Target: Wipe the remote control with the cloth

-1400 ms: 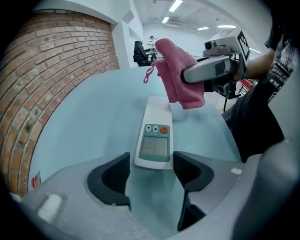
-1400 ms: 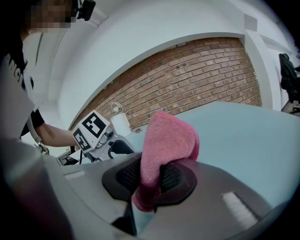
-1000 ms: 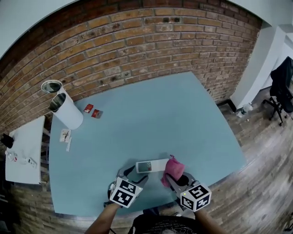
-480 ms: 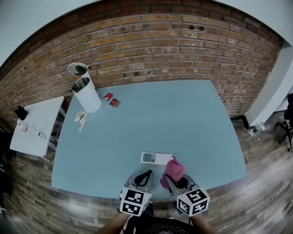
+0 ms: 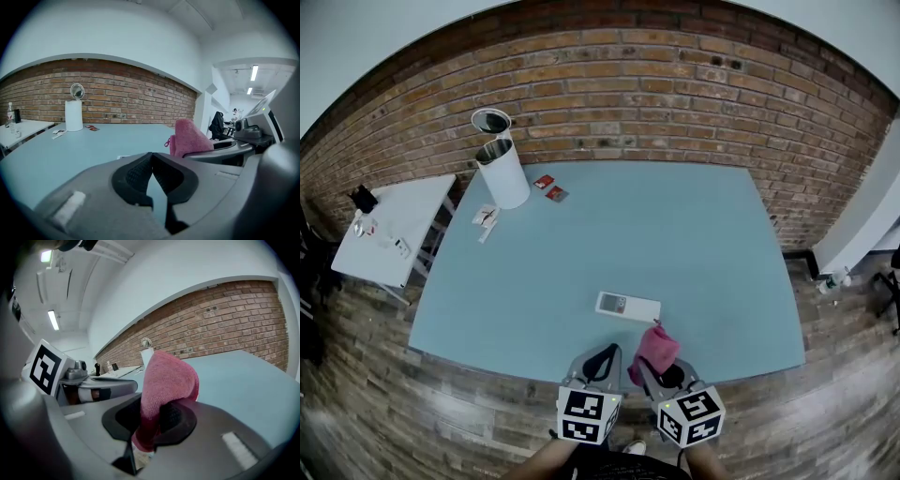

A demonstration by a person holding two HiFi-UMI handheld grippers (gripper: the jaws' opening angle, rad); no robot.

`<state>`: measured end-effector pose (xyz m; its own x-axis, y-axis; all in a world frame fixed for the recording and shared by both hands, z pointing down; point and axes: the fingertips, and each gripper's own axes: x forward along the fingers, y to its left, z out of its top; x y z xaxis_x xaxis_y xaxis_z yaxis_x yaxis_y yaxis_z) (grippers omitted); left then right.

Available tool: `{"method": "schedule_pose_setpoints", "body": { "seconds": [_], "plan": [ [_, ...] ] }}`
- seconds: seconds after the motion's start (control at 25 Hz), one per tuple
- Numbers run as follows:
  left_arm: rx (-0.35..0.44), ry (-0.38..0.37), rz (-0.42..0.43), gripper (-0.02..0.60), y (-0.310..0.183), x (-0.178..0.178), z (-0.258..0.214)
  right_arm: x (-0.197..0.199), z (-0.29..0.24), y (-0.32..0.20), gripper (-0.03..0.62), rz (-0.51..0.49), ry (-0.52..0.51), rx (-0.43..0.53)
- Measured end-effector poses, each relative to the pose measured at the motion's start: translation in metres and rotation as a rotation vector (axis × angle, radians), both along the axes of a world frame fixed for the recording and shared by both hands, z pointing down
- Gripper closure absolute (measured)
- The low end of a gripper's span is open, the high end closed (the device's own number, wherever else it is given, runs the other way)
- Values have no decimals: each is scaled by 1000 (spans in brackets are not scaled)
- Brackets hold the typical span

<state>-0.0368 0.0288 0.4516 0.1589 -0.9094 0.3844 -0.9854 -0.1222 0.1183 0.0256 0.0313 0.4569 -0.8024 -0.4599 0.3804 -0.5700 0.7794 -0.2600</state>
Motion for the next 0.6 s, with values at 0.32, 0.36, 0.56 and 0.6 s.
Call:
{"method": "schedule_pose_setpoints", "body": {
  "seconds": [0.32,0.36,0.56,0.6],
  "plan": [
    [-17,-5,-30,583,14,11,-2,10,-6,9,528,29,10,8],
    [-19,-6,-29,583,15,13,-3,12,-7,9,528,33,7,11],
    [-31,-12,-24,584,23,17,-4,15,-10,11,528,41,-3,22],
    [-37,-13,-25,584,25,17,-3,15,-10,12,528,41,-3,26]
  ]
}}
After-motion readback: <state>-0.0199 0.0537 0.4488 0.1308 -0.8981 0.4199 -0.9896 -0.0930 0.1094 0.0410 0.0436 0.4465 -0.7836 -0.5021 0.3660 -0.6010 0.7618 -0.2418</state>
